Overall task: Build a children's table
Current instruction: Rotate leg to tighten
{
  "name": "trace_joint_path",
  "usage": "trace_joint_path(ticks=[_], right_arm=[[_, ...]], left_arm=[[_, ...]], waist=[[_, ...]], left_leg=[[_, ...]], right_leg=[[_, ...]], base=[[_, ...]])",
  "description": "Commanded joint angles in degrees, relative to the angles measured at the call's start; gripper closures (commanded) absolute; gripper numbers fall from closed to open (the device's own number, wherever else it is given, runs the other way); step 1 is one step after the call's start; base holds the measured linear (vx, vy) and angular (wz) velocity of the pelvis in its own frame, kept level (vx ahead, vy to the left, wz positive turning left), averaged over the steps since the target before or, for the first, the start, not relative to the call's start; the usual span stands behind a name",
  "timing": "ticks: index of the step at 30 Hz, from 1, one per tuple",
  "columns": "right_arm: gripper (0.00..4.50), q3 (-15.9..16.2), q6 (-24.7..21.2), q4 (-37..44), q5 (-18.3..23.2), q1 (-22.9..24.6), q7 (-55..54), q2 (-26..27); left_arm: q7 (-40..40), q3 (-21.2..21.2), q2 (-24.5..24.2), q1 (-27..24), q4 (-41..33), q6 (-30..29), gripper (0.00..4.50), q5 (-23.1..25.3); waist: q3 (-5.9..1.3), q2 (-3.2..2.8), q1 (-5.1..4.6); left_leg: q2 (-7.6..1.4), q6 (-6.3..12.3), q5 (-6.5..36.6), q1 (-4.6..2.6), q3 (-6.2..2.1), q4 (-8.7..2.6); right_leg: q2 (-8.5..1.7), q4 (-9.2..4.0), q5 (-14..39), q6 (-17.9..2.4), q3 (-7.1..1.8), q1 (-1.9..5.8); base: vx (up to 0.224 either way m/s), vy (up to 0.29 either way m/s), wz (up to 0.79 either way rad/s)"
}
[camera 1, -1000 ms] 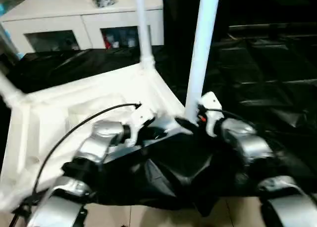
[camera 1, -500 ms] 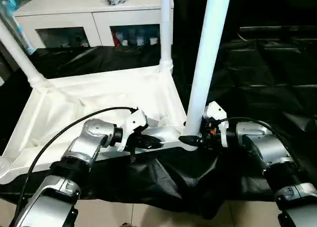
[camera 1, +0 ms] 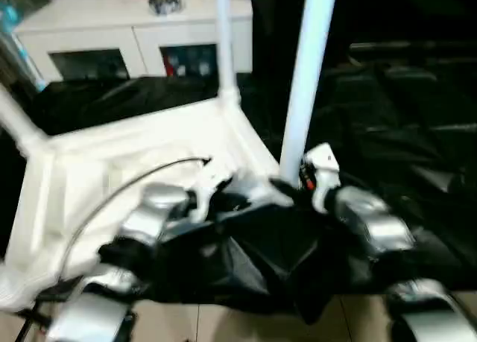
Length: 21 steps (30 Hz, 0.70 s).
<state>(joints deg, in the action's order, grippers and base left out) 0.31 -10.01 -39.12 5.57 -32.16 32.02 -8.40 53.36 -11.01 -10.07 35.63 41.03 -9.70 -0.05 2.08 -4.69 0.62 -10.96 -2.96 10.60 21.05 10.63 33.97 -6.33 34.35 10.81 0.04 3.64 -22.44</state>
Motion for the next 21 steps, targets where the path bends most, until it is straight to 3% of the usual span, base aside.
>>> trace_joint_path(ticks=[1,5,6,7,10,11,14,15,16,17,18,19,21], right_arm=[[1.92,2.05,-3.2,-4.12,0.11,0.43,-3.43,4.53],[1.92,5.4,-1.0,-4.8,-3.47,-0.09,-5.69,7.95],[1.36,5.73,-0.7,-4.55,-3.5,0.04,-4.9,7.96],[1.22,5.84,-0.6,-4.37,-3.39,0.14,-4.38,7.9],[1.19,5.2,-0.44,-3.97,-2.78,-0.15,-2.7,7.12],[0.93,5.2,-0.39,-3.95,-2.78,-0.17,-2.58,7.05],[0.75,7.97,3.27,-2.49,-4.56,-0.28,4.49,2.96],[0.75,8.93,4.31,-1.45,-4.74,-0.09,7.92,1.14],[0.75,9.43,5.03,-0.56,-4.82,0.11,10.84,-0.25],[0.75,9.58,5.26,-0.13,-4.72,0.22,12.21,-0.88],[0.75,9.72,5.39,0.49,-4.35,0.39,14.48,-1.82],[0.75,9.95,5.53,1.3,-3.87,0.65,16.96,-2.91],[0.75,10.43,5.09,3.24,-2.62,1.18,22.07,-5.16]], left_arm=[[-3.13,-0.6,3.68,1.66,-0.35,-0.38,4.5,-0.49],[-5.39,-1.55,6.25,1.95,-0.62,-0.78,4.5,0.37],[-5.1,-1.67,6.34,1.97,-0.61,-0.55,4.5,0.3],[-4.89,-1.75,6.37,1.96,-0.62,-0.4,4.5,0.23],[-2.75,-2.32,5.49,1.75,-1.33,0.34,4.5,0.34],[-2.63,-2.34,5.43,1.74,-1.36,0.4,4.5,0.34],[2.75,-2.92,2.41,0.54,-2.91,2.46,4.5,-0.2],[5.49,-3.2,1.06,-0.08,-3.79,2.94,4.5,-0.71],[7.7,-3.43,0.0,-0.57,-4.54,3.08,4.5,-1.15],[8.58,-3.53,-0.44,-0.78,-4.88,2.93,4.5,-1.34],[9.77,-3.68,-1.03,-0.98,-5.24,2.64,4.5,-1.52],[11.07,-3.87,-1.75,-1.19,-5.52,2.55,4.5,-1.63],[13.98,-4.3,-3.39,-1.54,-5.93,2.23,4.5,-1.79]], waist=[[-2.59,0.33,-0.37],[-2.77,-0.04,-0.8],[-2.82,-0.08,-0.77],[-2.89,0.03,-0.76],[-2.88,-0.02,-0.65],[-2.84,-0.05,-0.65],[-3.1,0.05,-0.48],[-3.34,0.24,-0.31],[-3.48,0.06,-0.12],[-3.55,0.38,-0.16],[-3.73,0.24,0.07],[-3.98,0.58,0.26],[-3.83,0.36,0.66]], left_leg=[[-1.37,-1.0,23.24,-0.86,-1.01,-5.01],[-1.29,0.17,22.06,-0.44,-1.03,-5.08],[-1.28,0.37,21.86,-0.41,-1.02,-5.1],[-1.27,0.79,21.14,-0.32,-0.96,-5.04],[-1.28,1.5,20.81,-0.31,-0.89,-5.06],[-1.32,1.48,20.76,-0.29,-0.9,-5.07],[-1.41,1.76,19.6,-0.14,-1.02,-5.07],[-1.47,2.4,17.97,-0.01,-0.88,-4.86],[-1.56,3.42,15.55,0.22,-0.79,-4.66],[-1.56,4.03,14.09,0.34,-0.65,-4.47],[-1.55,5.37,11.42,0.41,-0.52,-4.13],[-1.43,6.79,8.77,0.54,-0.47,-3.74],[-1.62,8.6,7.39,0.57,-0.32,-3.51]], right_leg=[[-1.73,-5.45,23.07,-10.39,-1.46,1.53],[-1.67,-5.34,19.54,-10.74,-1.37,1.9],[-1.65,-5.34,19.01,-10.82,-1.34,1.98],[-1.68,-5.28,17.89,-11.09,-1.38,2.05],[-1.78,-5.37,18.53,-11.2,-1.37,2.06],[-1.84,-5.4,18.7,-11.17,-1.4,2.06],[-1.8,-5.16,16.77,-11.43,-1.32,2.23],[-1.8,-4.91,13.63,-12.19,-1.33,2.44],[-1.8,-4.42,9.53,-13.36,-1.31,2.67],[-1.73,-4.2,7.26,-14.01,-1.28,2.72],[-1.77,-3.74,3.31,-15.08,-1.26,2.8],[-1.73,-3.32,0.35,-15.9,-1.12,2.96],[-1.72,-3.2,-0.57,-16.7,-1.03,2.63]], base=[[0.0,0.0,0.0],[0.0,0.0,0.0],[0.0,0.0,0.0],[0.0,0.0,0.0],[0.0,0.0,0.0],[0.0,0.0,0.0],[0.0,0.0,0.0],[0.0,0.0,0.0],[0.0,0.0,0.0],[0.0,0.0,0.0],[0.0,0.0,0.0],[0.0,0.0,0.0],[0.0,0.0,0.0]])
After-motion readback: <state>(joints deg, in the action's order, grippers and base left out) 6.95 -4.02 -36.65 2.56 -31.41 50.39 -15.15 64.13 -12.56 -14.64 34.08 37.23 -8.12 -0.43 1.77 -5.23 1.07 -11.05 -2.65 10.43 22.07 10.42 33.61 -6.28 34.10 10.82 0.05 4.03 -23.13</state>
